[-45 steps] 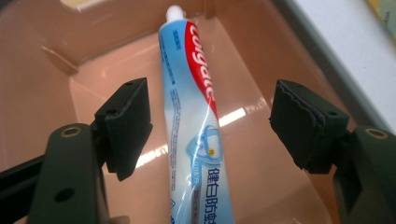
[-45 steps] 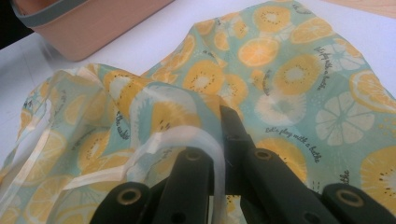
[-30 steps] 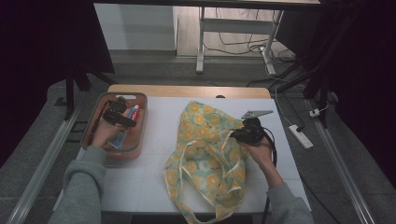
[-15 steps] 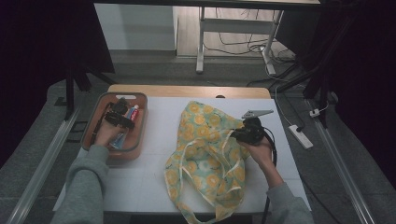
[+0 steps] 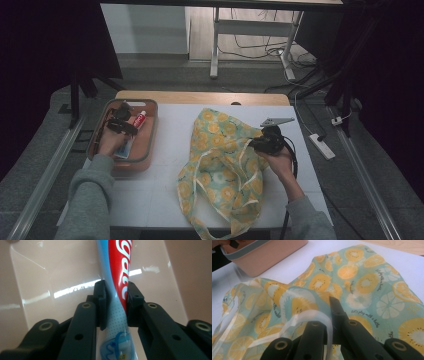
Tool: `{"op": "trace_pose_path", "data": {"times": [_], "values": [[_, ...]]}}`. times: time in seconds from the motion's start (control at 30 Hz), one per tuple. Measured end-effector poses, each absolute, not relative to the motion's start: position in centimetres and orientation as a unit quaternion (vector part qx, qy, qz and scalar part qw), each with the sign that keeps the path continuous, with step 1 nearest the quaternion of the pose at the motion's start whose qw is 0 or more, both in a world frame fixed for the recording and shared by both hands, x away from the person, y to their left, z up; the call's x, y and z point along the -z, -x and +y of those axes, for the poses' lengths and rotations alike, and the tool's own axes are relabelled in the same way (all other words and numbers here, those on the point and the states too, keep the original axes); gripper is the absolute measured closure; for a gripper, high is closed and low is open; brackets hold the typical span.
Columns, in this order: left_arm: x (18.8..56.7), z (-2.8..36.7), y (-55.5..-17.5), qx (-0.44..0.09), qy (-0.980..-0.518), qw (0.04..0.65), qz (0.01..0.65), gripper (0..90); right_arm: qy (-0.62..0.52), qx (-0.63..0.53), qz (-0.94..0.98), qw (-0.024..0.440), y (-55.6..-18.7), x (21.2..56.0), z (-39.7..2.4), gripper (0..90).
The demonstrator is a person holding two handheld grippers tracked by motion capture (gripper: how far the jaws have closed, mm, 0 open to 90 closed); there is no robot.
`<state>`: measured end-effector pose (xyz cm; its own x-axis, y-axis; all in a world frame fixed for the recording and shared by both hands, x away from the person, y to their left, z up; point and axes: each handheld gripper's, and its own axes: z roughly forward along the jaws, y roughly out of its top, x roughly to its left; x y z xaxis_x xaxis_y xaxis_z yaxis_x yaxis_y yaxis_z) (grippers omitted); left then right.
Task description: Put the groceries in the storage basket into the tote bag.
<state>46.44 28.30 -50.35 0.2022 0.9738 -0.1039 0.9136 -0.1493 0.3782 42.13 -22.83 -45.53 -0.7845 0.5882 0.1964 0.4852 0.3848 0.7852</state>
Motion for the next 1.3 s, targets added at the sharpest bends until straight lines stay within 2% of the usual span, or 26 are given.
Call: {"op": "trace_pose_path", "data": {"times": [0.07,0.23,0.7,0.83,1.07,1.3], "values": [[50.2,28.7,-46.4,-0.07,-0.753,0.19,0.626,75.7,-0.324,-0.452,0.829,0.058,-42.1,45.5,-22.9,89.3],[49.8,29.5,-45.9,-0.075,-0.743,0.214,0.63,76.5,-0.322,-0.45,0.831,0.057,-42.1,45.6,-22.7,89.4],[43.7,30.7,-41.0,-0.133,-0.699,0.397,0.579,76.5,-0.323,-0.456,0.827,0.062,-42.1,45.3,-23.0,89.4],[42.6,30.9,-39.7,-0.135,-0.685,0.446,0.561,76.6,-0.323,-0.458,0.825,0.064,-42.0,45.1,-23.1,89.3],[41.5,30.3,-38.2,-0.133,-0.685,0.495,0.518,76.5,-0.322,-0.461,0.824,0.064,-42.0,45.1,-23.1,89.4],[40.7,28.4,-37.7,-0.12,-0.698,0.517,0.48,76.5,-0.321,-0.459,0.826,0.065,-42.0,45.1,-23.0,89.4]]}}
